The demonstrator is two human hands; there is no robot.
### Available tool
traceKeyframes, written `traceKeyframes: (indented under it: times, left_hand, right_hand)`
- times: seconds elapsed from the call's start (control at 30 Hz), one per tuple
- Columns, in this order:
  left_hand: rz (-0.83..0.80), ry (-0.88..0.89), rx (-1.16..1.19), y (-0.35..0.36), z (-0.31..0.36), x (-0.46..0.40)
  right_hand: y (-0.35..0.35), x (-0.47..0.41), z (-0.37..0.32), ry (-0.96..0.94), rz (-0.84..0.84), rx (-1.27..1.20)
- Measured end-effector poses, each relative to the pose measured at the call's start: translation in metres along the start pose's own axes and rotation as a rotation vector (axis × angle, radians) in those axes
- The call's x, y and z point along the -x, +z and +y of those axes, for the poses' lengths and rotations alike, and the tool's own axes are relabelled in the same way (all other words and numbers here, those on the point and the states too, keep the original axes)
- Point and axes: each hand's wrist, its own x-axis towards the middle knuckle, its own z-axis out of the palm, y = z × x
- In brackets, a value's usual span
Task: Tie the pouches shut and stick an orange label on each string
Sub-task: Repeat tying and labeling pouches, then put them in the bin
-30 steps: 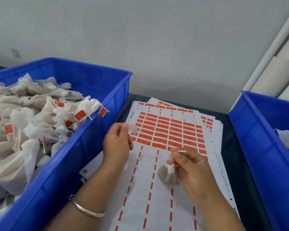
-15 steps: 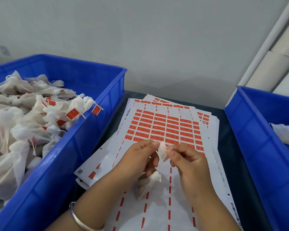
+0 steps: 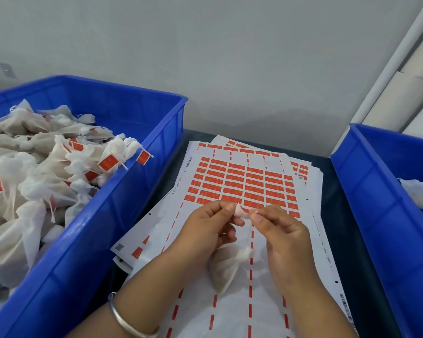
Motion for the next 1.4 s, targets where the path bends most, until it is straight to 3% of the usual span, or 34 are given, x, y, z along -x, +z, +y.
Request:
traceKeyframes:
  times: [0.3, 0.83, 1.4]
  left_hand:
    - [-0.001, -0.014, -0.072, 0.004, -0.002, 0.001]
    - [-0.151, -0.067, -0.101, 0.003, 0.002, 0.005]
    - [-0.147, -0.022, -0.152, 0.002, 0.003, 0.006]
  right_hand:
    - [-0.008, -0.004, 0.008, -0.045, 0.029, 0.015]
    - [-0.013, -0.005, 0.006, -0.089, 0.035, 0.130]
    - [-0.011, -0.008, 0.008, 0.037, 0.090, 0.030]
